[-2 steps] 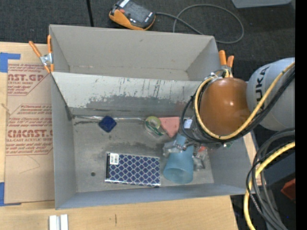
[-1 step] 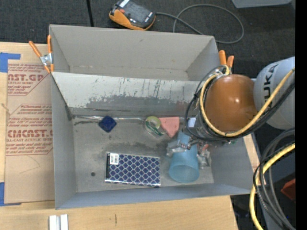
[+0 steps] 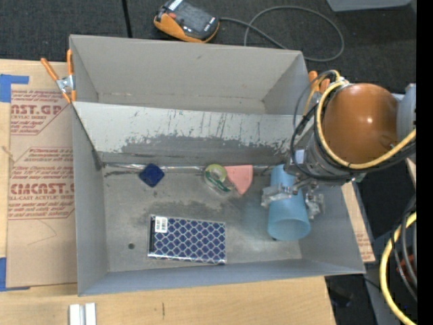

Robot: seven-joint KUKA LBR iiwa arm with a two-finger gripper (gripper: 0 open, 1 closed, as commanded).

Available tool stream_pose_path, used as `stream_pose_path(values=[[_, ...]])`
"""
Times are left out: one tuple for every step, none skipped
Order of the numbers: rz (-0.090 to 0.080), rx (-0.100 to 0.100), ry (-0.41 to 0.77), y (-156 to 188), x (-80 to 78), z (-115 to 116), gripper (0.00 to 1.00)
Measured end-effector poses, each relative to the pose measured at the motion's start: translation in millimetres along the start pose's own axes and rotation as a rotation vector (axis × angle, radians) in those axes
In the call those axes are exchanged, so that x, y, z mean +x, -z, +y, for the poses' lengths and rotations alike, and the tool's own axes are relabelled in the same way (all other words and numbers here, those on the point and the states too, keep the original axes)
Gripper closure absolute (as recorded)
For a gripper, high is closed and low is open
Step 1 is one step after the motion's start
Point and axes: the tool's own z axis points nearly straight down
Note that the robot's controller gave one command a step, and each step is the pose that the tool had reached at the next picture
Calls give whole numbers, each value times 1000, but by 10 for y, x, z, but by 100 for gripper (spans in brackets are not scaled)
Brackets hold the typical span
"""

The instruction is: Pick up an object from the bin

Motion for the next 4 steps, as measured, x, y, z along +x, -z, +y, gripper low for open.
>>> stream_pose_path(values=[[2,2,15,46,130,-88,100],[-5,1,165,33,-8,-457,100],[-5,1,165,33,-8,-456,100],[-7,0,151,98,30,-496,100]])
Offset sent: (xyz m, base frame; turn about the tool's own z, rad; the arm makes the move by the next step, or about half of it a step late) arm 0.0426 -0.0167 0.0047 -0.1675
